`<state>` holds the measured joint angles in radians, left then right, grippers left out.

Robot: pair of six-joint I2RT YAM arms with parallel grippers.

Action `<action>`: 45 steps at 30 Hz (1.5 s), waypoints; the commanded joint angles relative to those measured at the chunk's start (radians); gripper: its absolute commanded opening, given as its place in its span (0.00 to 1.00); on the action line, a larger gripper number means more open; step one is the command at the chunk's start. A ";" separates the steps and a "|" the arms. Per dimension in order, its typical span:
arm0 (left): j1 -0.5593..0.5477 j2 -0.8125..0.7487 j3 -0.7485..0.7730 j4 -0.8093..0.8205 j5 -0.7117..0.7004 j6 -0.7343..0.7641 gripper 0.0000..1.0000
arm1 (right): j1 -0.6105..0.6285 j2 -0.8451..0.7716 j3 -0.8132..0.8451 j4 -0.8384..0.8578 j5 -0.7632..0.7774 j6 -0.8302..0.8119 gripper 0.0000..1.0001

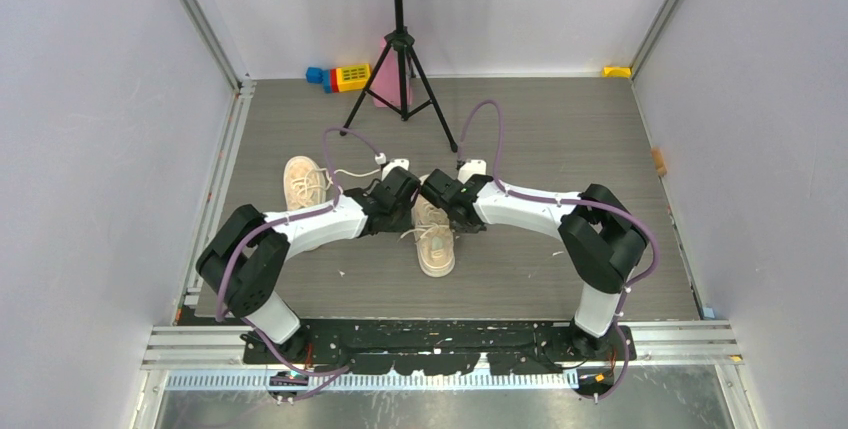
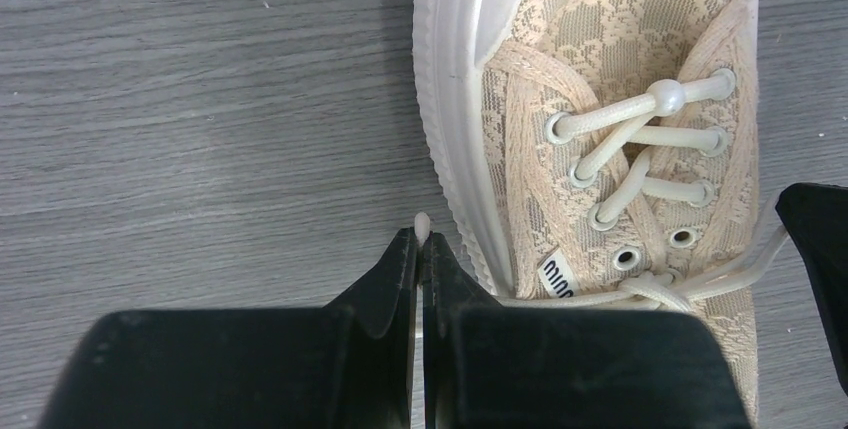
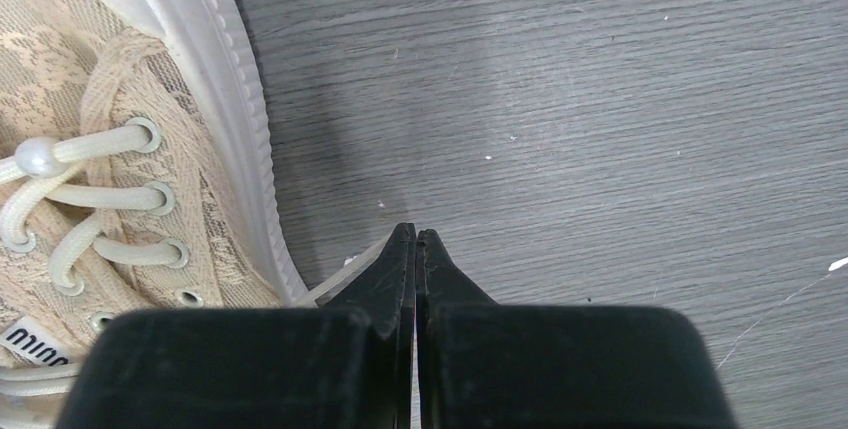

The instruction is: Tie the shoes

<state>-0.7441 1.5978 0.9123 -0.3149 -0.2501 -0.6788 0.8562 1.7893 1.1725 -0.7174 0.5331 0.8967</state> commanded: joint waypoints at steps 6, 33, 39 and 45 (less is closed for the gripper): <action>0.032 0.048 -0.084 -0.177 -0.129 0.047 0.00 | -0.059 0.061 -0.047 -0.141 0.135 -0.034 0.00; 0.032 -0.127 0.024 -0.227 -0.096 0.138 0.40 | -0.088 -0.239 -0.130 0.087 -0.009 -0.161 0.69; 0.035 -0.309 0.032 -0.198 -0.065 0.171 0.76 | -0.091 -0.374 -0.098 0.115 -0.073 -0.203 0.81; 0.107 -0.509 -0.022 -0.183 -0.029 0.187 0.97 | -0.124 -0.546 -0.126 0.159 -0.074 -0.271 0.89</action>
<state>-0.6914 1.1999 0.9058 -0.5098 -0.2909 -0.5171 0.7544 1.3575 1.0431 -0.6163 0.4480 0.6907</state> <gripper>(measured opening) 0.861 0.878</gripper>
